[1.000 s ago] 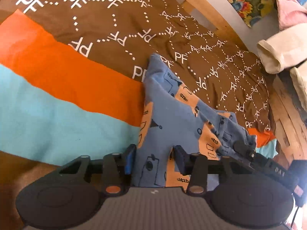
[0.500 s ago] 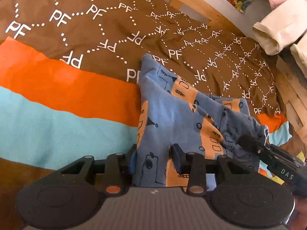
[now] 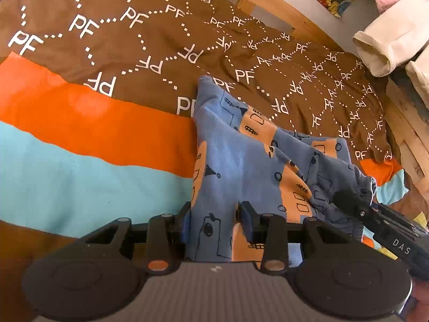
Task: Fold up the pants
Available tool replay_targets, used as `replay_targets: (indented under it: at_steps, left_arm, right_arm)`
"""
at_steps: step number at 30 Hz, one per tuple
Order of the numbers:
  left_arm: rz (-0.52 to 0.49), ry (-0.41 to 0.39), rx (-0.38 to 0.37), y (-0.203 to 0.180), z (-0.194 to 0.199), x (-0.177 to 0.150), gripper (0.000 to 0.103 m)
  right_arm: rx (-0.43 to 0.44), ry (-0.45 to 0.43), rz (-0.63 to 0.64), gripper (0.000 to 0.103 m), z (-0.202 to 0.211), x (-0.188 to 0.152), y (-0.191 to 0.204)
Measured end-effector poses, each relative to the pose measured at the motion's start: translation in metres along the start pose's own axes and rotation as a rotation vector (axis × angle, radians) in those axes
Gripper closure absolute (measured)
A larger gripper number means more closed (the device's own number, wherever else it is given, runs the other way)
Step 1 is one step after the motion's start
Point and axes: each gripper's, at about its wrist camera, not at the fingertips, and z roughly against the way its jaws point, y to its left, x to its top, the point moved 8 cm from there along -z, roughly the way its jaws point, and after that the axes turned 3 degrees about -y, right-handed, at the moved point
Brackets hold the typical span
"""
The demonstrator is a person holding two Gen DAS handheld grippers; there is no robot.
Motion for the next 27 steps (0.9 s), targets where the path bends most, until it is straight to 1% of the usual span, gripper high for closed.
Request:
replay_targets:
  at_steps: [4, 10, 16, 23, 25, 27]
  left_arm:
    - [0.01, 0.003, -0.006, -0.002, 0.003, 0.0, 0.069]
    - [0.065, 0.006, -0.034, 0.0, 0.009, 0.003, 0.082]
    - [0.088, -0.009, -0.053, -0.003, 0.02, 0.004, 0.084]
    - [0.092, -0.022, -0.07, -0.01, 0.03, 0.006, 0.085]
    - [0.075, -0.031, -0.069, -0.013, 0.032, 0.01, 0.085]
    - [0.036, -0.04, -0.065, -0.019, 0.037, 0.013, 0.085]
  right_arm:
    - [-0.003, -0.01, 0.035, 0.078, 0.003, 0.0, 0.005]
    - [-0.009, -0.027, 0.078, 0.079, 0.009, 0.001, 0.012]
    - [-0.027, -0.068, 0.117, 0.08, 0.019, 0.003, 0.021]
    - [-0.041, -0.081, 0.198, 0.08, 0.024, 0.003, 0.028]
    - [-0.042, -0.088, 0.215, 0.08, 0.024, 0.006, 0.029]
    - [-0.049, -0.098, 0.241, 0.08, 0.024, 0.01, 0.03]
